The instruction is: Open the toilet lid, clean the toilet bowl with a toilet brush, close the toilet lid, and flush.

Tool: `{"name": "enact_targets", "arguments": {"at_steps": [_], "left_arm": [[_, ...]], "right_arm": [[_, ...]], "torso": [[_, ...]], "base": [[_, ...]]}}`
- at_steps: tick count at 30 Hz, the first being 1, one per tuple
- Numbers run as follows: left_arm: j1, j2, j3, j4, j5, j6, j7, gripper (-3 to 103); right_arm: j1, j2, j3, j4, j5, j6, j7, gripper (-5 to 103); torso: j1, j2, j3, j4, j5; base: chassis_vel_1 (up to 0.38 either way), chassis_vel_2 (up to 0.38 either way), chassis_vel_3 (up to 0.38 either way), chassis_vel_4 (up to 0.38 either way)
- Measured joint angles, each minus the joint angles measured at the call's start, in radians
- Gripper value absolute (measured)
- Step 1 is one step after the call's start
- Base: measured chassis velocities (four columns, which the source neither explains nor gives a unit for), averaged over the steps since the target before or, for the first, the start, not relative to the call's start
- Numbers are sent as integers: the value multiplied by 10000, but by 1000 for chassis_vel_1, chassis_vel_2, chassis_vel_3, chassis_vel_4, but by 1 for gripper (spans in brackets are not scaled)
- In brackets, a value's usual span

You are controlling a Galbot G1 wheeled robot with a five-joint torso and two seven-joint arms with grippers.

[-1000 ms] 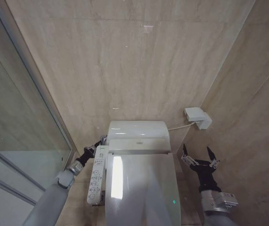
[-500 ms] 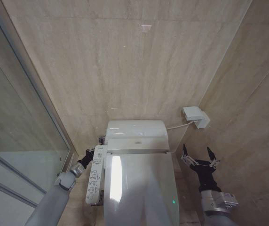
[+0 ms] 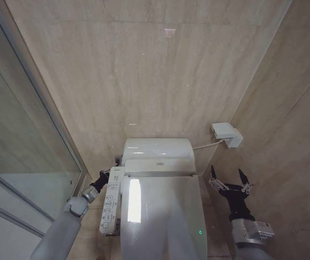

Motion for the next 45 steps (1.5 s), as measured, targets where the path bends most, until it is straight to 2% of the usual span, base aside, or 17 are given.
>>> {"name": "enact_targets", "arguments": {"at_steps": [20, 29, 35, 37, 38, 42, 44, 45], "left_arm": [[231, 21, -251, -226, 66, 14, 32, 0], [807, 8, -836, -461, 53, 231, -163, 0], [1632, 29, -1295, -1073, -794, 673, -639, 0], [1926, 70, -1434, -1575, -1284, 1044, -1133, 0], [1926, 70, -1434, -1575, -1284, 1044, -1133, 0], [2522, 120, -1590, -3027, -2505, 2174, -2343, 0], [2604, 110, -1670, -3281, -2686, 2269, -2508, 0], [2676, 101, -1757, -3473, -2792, 2321, -2604, 7]], "right_arm": [[0, 0, 0, 0, 0, 0, 0, 100], [0, 0, 0, 0, 0, 0, 0, 100], [0, 0, 0, 1, 0, 0, 0, 100], [0, 0, 0, 0, 0, -1, 0, 100], [0, 0, 0, 0, 0, -1, 0, 100], [0, 0, 0, 0, 0, -1, 0, 100], [0, 0, 0, 0, 0, 0, 0, 100], [0, 0, 0, 0, 1, -1, 0, 100]], "torso": [[1, 0, 0, -5, -3], [3, -1, 0, 0, -1], [2, -1, 0, 2, -2], [2, -1, 0, 2, -2], [2, -1, 0, 2, -2], [2, -2, 0, 1, -1], [1, -2, 0, 0, -2], [2, -2, -1, -1, -1]], "base": [[0, 0, 0, 0], [0, 0, 0, 0], [0, 0, 0, 0], [0, 0, 0, 0], [0, 0, 0, 0], [0, 0, 0, 0], [0, 0, 0, 0], [0, 0, 0, 0]]}}
